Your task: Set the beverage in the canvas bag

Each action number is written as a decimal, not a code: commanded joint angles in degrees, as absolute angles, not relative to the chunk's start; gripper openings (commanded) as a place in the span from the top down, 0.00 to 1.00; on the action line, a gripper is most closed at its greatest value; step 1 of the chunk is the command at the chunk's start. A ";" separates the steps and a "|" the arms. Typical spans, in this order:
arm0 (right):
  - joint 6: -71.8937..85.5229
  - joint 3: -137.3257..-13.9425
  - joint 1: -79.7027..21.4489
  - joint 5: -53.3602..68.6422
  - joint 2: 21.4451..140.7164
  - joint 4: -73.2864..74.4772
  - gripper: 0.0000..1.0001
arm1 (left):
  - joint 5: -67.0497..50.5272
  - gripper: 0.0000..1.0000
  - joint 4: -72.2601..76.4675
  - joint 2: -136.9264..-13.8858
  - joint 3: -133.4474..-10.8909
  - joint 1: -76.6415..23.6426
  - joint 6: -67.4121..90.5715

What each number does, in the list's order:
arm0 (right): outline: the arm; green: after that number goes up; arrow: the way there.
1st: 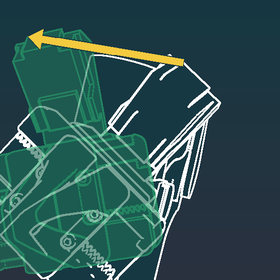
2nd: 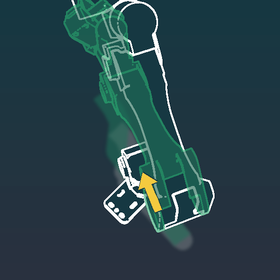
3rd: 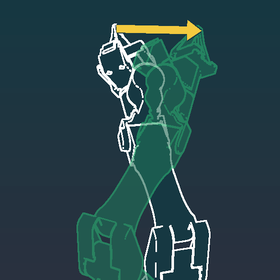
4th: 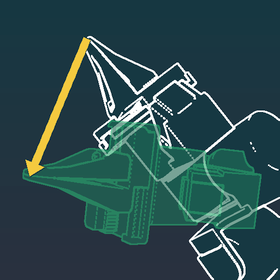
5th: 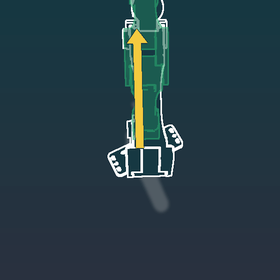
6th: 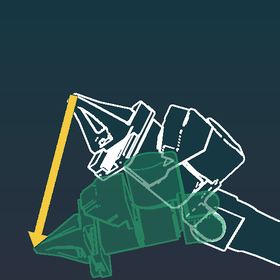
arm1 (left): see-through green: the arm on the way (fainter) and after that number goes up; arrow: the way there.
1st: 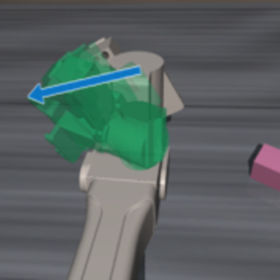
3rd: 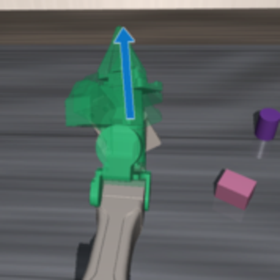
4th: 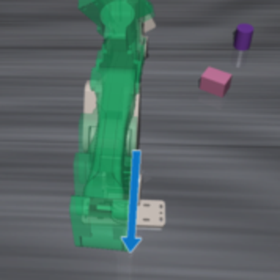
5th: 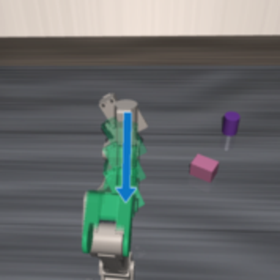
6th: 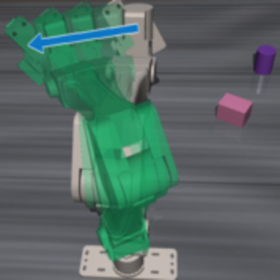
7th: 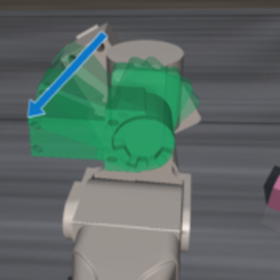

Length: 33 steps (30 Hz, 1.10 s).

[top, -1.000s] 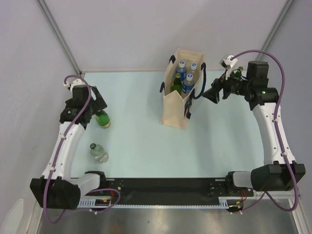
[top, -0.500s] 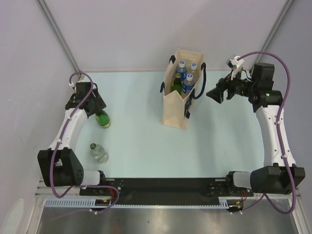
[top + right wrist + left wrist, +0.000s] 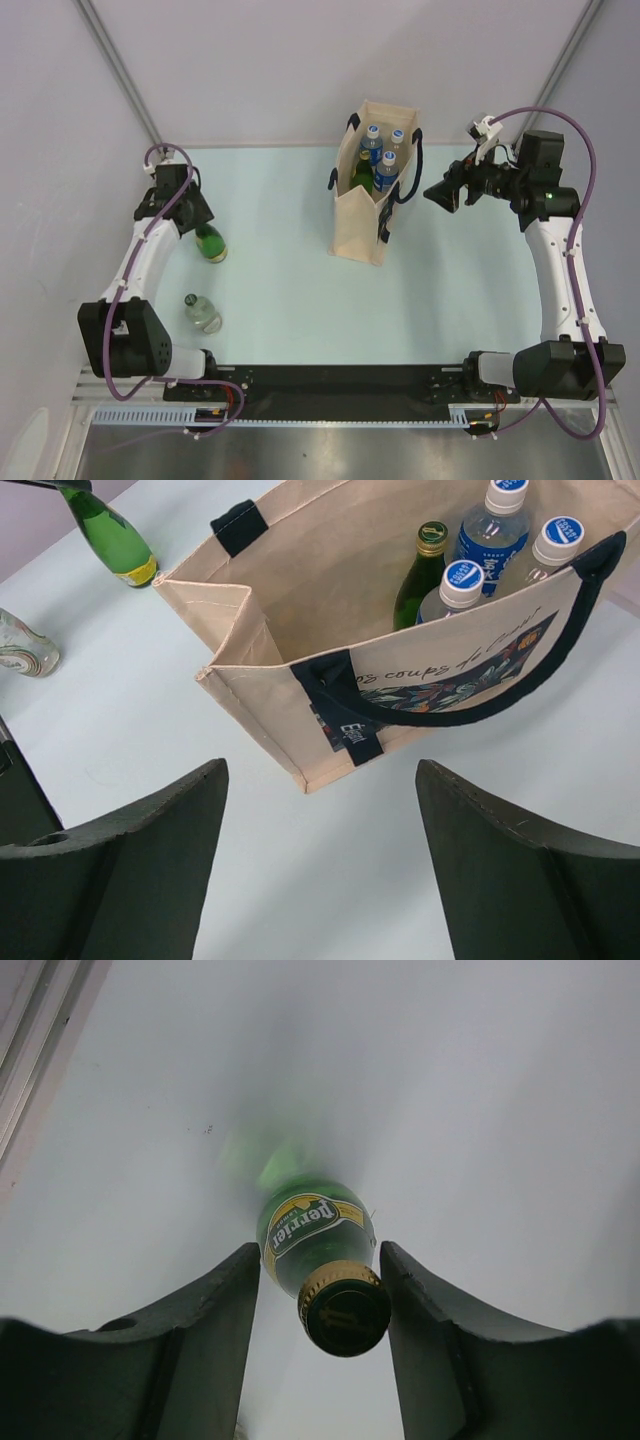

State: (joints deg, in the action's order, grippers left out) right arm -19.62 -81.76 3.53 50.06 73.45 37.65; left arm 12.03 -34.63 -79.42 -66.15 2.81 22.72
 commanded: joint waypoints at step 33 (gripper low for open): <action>-18.54 -81.91 3.69 51.86 72.07 35.16 0.19 | 9.15 0.86 -35.25 -79.63 -71.63 1.06 15.56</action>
State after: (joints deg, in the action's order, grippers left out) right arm -19.05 -81.73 3.53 50.50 73.45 37.32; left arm 11.31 -35.62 -80.60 -68.27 1.80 17.47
